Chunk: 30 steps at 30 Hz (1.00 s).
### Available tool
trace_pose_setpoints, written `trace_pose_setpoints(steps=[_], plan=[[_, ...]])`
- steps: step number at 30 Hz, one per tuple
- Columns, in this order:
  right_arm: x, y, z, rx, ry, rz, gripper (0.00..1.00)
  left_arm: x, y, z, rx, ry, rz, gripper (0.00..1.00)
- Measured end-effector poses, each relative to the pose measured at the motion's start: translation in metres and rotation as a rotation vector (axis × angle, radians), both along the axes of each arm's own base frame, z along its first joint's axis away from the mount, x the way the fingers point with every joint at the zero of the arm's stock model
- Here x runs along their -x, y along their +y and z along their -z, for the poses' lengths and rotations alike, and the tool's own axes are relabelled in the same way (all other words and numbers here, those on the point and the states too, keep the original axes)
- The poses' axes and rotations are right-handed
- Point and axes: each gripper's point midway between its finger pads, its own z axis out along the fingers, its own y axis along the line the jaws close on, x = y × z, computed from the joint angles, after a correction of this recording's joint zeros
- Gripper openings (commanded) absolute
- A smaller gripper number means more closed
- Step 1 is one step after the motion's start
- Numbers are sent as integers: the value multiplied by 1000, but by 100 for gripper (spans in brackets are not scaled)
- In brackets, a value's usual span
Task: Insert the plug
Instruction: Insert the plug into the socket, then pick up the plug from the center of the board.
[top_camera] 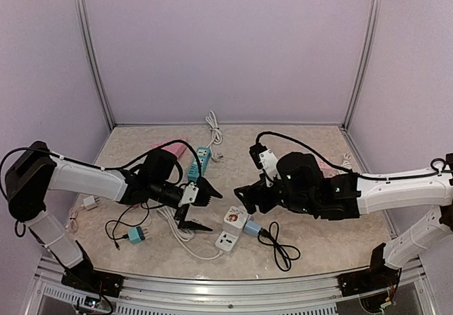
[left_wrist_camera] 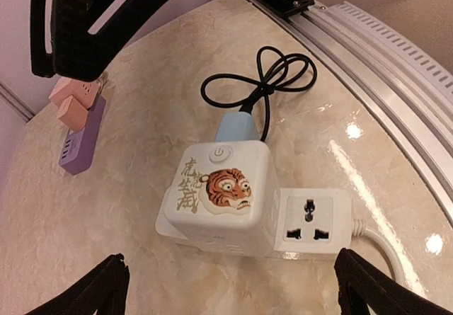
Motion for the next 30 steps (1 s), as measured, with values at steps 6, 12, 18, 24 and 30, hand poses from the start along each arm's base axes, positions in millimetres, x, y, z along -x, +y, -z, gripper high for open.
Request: trace_pose_setpoints(steps=[6,12,18,24,30], plan=[[17,30,-21,50,18,56,89,-9,54,-21,-171,-198,-54,99],[40,87,-51,51,-16,45,89,-19,138,-27,-460,-294,-144,92],[62,123,-21,168,-30,28,90,33,208,20,-862,-139,-200,86],[79,123,-2,210,-25,37,90,54,251,50,-1062,30,-386,86],[85,103,13,215,-21,80,90,44,256,59,-1065,47,-525,81]])
